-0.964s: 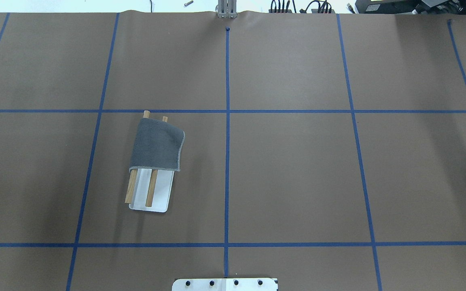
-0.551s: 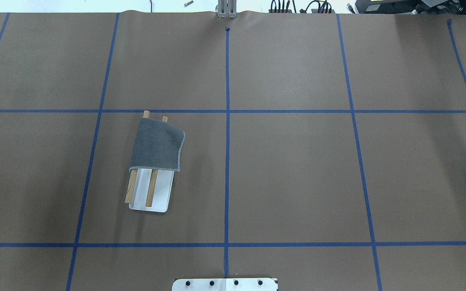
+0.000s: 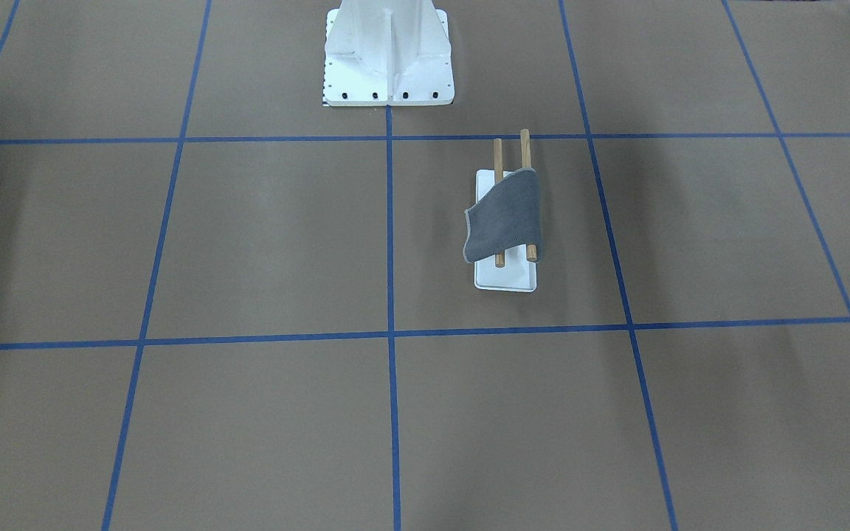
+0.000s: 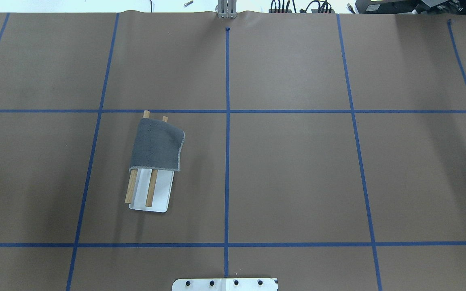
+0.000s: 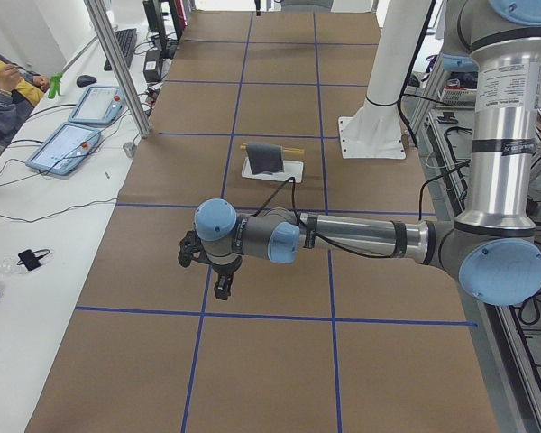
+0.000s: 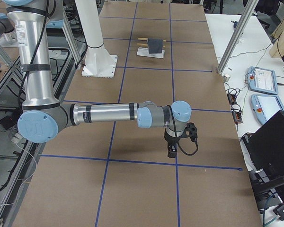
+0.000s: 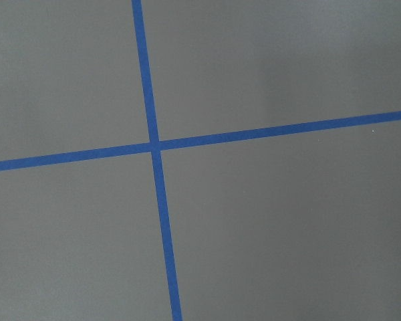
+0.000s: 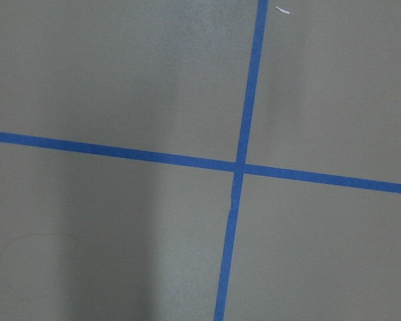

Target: Hang towel on rack

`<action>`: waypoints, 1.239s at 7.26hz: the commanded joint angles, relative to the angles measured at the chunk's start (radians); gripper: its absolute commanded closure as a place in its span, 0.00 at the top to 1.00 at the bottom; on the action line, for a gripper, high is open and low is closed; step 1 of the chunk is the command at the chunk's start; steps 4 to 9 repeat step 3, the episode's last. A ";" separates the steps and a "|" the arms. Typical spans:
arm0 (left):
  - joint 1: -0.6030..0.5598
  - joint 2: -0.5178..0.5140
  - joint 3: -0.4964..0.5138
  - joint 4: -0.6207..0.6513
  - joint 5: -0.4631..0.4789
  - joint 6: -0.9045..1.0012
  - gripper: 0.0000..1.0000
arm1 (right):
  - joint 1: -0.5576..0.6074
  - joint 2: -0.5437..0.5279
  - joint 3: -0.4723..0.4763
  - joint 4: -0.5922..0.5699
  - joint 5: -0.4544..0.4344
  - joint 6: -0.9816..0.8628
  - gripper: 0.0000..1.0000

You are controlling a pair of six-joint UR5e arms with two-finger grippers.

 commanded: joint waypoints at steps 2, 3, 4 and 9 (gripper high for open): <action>0.000 0.001 -0.005 -0.024 0.000 0.001 0.98 | 0.000 0.000 -0.002 0.000 0.000 0.003 1.00; 0.000 0.001 -0.003 -0.024 -0.005 -0.002 0.98 | 0.000 0.002 -0.005 0.000 0.000 0.003 1.00; 0.000 0.001 -0.003 -0.024 -0.005 -0.002 0.98 | 0.000 0.002 -0.005 0.000 0.000 0.003 1.00; 0.000 0.001 -0.003 -0.024 -0.005 -0.002 0.98 | 0.000 0.002 -0.005 0.000 0.000 0.003 1.00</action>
